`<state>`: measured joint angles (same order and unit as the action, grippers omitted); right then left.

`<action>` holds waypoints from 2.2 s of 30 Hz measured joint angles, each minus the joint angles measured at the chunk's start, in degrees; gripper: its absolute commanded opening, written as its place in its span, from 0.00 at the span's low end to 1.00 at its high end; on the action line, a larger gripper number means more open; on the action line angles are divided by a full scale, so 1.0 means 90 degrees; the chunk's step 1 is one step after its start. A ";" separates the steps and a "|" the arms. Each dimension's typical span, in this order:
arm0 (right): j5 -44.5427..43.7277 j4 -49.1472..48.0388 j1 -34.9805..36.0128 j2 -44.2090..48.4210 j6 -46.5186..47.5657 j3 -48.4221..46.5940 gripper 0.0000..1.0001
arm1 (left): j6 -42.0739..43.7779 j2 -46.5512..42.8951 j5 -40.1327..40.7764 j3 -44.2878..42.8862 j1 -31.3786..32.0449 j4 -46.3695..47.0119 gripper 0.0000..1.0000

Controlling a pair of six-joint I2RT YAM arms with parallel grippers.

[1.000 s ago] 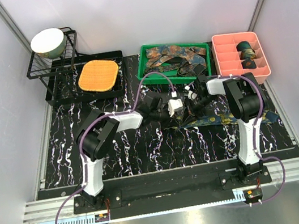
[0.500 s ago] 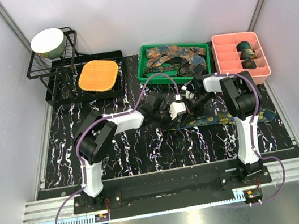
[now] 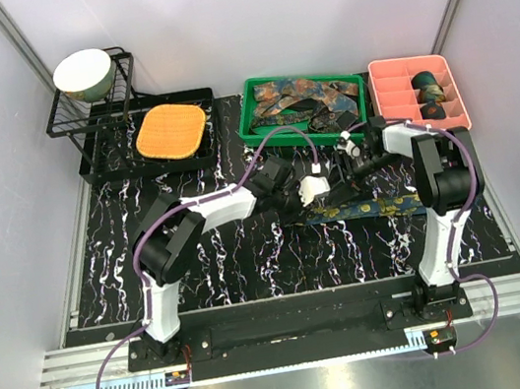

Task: Roll the ties
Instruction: Roll the tie at the center of the board.

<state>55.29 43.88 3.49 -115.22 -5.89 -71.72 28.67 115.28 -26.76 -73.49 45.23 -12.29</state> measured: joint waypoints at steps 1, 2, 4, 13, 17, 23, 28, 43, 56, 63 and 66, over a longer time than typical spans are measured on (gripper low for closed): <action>0.0058 -0.0085 0.0000 0.0102 -0.0044 0.0070 0.61 | 0.0000 0.0000 0.0027 -0.0007 0.0010 -0.0012 0.25; 0.0148 -0.0141 0.0029 0.0165 -0.0092 0.0117 0.61 | 0.0002 0.0002 0.0056 -0.0022 0.0022 -0.0036 0.25; 0.0214 -0.0313 0.0143 0.0189 -0.0199 0.0170 0.59 | 0.0005 0.0007 0.0095 -0.0046 0.0036 -0.0070 0.26; 0.0304 -0.1166 0.0780 0.0187 -0.0646 0.0522 0.32 | 0.0034 0.0036 0.0163 -0.0129 0.0066 -0.0194 0.27; 0.0313 -0.1328 0.0840 0.0187 -0.0770 0.0563 0.00 | 0.0051 0.0051 0.0168 -0.0170 0.0070 -0.0253 0.31; 0.0080 -0.1326 0.0845 0.0100 -0.0726 0.0573 0.00 | 0.0129 0.0056 0.0168 -0.0172 0.0070 -0.0228 0.44; -0.0364 -0.1146 0.0852 -0.0172 -0.0680 0.0551 0.00 | 0.0134 0.0056 0.0046 -0.0141 0.0012 -0.0177 0.59; -0.0699 -0.0464 0.0913 -0.0447 -0.0508 0.0131 0.00 | -0.0464 -0.0580 -0.1297 0.1557 -0.0750 0.1872 0.99; -0.0673 -0.0413 0.0911 -0.0491 -0.0461 0.0097 0.00 | -0.0308 -0.0284 -0.0767 0.1421 -0.0160 0.2526 0.63; -0.0763 -0.0148 0.0928 -0.0406 -0.0304 0.0075 0.00 | 0.0010 -0.0243 -0.0316 0.1076 0.0151 0.1970 0.32; -0.0899 -0.0051 0.0947 -0.0328 -0.0245 0.0078 0.00 | 0.0199 -0.0282 -0.0226 0.1071 0.0214 0.1851 0.27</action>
<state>47.20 43.42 12.01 -118.17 -8.10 -71.02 30.46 112.75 -28.80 -63.86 47.16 4.36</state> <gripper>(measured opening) 0.022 0.374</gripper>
